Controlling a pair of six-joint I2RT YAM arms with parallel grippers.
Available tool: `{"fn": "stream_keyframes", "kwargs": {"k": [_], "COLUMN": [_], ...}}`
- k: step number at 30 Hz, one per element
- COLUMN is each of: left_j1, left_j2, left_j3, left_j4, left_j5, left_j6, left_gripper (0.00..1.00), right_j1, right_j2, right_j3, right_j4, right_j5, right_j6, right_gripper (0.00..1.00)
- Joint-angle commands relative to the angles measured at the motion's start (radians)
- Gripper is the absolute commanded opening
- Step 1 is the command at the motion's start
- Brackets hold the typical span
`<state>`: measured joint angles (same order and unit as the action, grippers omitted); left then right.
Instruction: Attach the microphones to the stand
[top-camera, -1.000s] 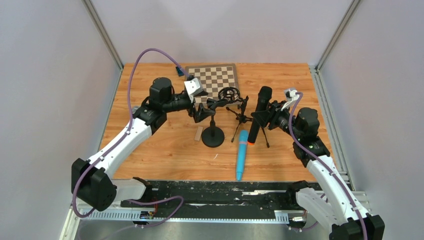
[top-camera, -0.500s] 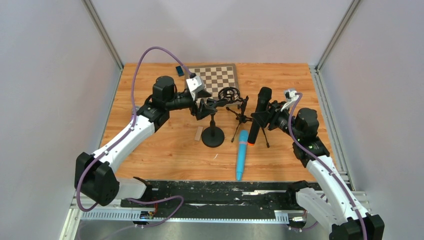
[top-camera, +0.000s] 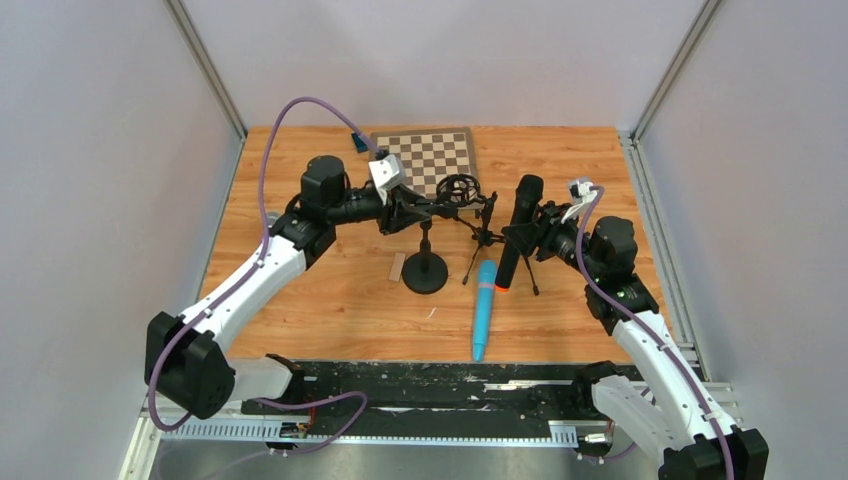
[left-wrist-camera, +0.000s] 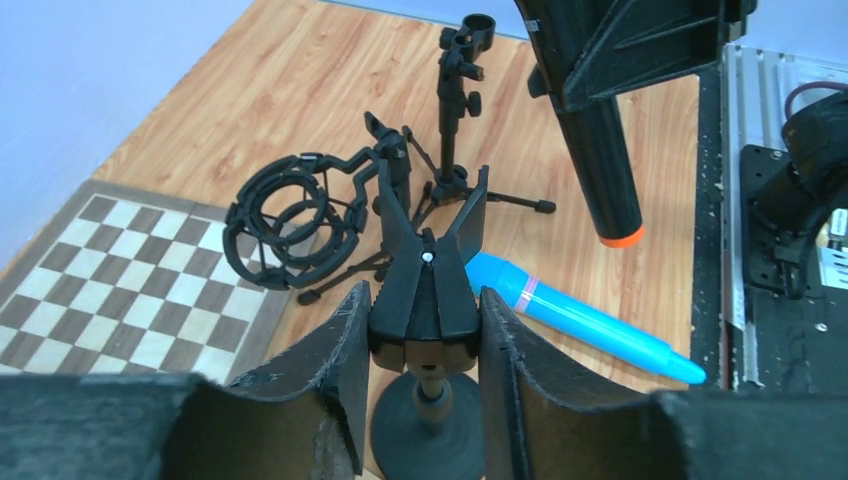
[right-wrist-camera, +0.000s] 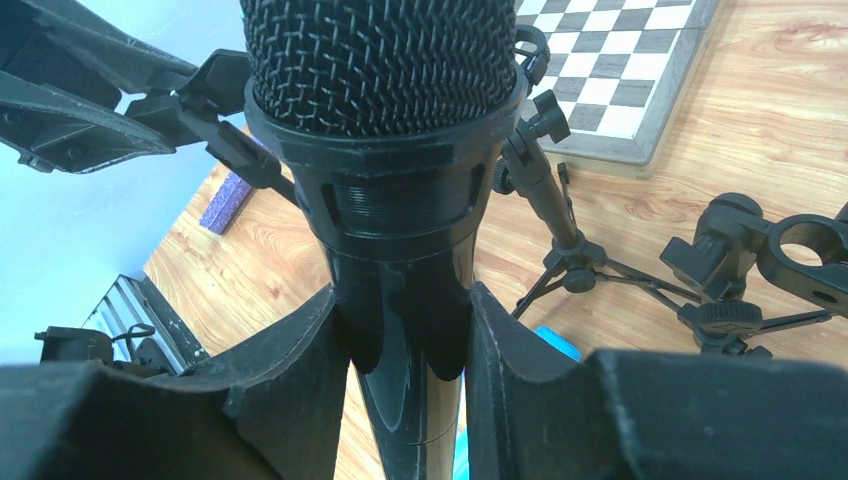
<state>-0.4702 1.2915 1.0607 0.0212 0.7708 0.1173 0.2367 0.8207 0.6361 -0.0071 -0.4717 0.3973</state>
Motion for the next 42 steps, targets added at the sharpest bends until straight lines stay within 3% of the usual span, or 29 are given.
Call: {"fn": "stream_keyframes", "kwargs": {"k": [1, 6, 15, 22, 42], "left_j1": [0.004, 0.004, 0.004, 0.005, 0.004], "left_j2": [-0.067, -0.106, -0.159, -0.159, -0.125], "left_j3": [-0.033, -0.081, -0.138, -0.127, -0.132], "left_j4": [0.079, 0.138, 0.224, 0.227, 0.165], "left_j5": [0.038, 0.081, 0.15, 0.188, 0.188], "left_j6": [0.018, 0.017, -0.035, -0.067, -0.041], "left_gripper": [0.34, 0.24, 0.24, 0.23, 0.0], "right_j1": [-0.004, -0.005, -0.004, -0.005, 0.002], "right_j2": [-0.005, -0.005, -0.001, 0.007, 0.042], "right_j3": [0.013, 0.01, 0.027, 0.068, 0.154], "right_j4": [0.072, 0.073, 0.074, 0.084, 0.312], "right_j5": [0.001, 0.001, -0.01, -0.025, -0.144], "right_j6": [0.008, 0.01, 0.015, 0.004, -0.006], "right_gripper": [0.0, 0.0, 0.0, 0.0, 0.0]}}
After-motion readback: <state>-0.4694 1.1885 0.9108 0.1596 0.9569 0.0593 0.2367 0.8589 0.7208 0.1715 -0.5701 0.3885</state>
